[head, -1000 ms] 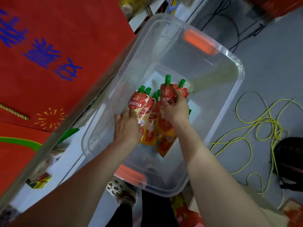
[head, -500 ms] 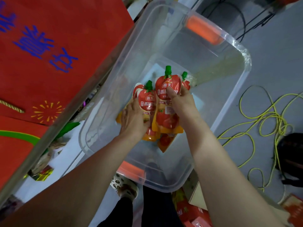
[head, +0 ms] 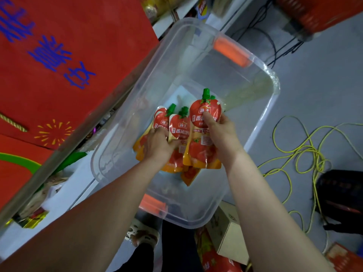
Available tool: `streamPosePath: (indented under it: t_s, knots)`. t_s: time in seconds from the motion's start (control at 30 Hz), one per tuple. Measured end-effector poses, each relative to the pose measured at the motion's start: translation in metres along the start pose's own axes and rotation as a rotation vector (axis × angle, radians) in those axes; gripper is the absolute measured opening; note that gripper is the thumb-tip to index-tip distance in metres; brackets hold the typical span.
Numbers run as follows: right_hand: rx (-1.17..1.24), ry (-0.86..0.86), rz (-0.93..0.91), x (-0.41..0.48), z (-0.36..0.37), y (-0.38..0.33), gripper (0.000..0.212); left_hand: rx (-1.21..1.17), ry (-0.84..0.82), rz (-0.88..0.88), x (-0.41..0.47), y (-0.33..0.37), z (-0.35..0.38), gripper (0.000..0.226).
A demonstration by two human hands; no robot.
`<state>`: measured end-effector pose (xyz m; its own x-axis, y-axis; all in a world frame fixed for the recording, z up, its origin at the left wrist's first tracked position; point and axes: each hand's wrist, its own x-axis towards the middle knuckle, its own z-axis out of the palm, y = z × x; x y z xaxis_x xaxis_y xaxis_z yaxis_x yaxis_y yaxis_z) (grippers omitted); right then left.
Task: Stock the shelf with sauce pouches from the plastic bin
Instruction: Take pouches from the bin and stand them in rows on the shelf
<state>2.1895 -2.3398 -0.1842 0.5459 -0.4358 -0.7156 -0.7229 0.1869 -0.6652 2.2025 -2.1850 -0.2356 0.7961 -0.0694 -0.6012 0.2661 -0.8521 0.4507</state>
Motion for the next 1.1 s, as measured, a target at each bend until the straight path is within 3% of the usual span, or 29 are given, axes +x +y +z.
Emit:
streamPosePath:
  t_s: [0.1,0.3,0.5,0.63,0.77,0.9,1.1]
  knots:
    - [0.045,0.004,0.009,-0.008,-0.005,0.004,0.023,-0.052,0.057,0.026,0.003,0.005,0.004,0.014]
    - [0.21,-0.029,0.023,-0.046,-0.01,-0.012,0.033,-0.254,0.057,0.161,-0.022,0.005,-0.022,0.015]
    - [0.327,-0.102,-0.078,-0.123,-0.016,-0.037,0.024,-0.742,0.003,0.156,-0.082,0.007,-0.086,0.009]
    - [0.336,-0.203,-0.186,-0.195,-0.015,-0.055,0.025,-0.91,-0.158,0.225,-0.144,0.008,-0.132,0.028]
    - [0.364,-0.26,-0.272,-0.268,-0.005,-0.074,0.024,-0.886,-0.218,0.34,-0.217,0.003,-0.181,0.043]
    - [0.354,-0.296,-0.374,-0.334,0.01,-0.091,0.027,-1.03,-0.078,0.352,-0.284,-0.014,-0.23,0.025]
    - [0.335,-0.391,-0.517,-0.418,0.047,-0.116,0.024,-1.044,0.146,0.42,-0.37,-0.054,-0.311,0.027]
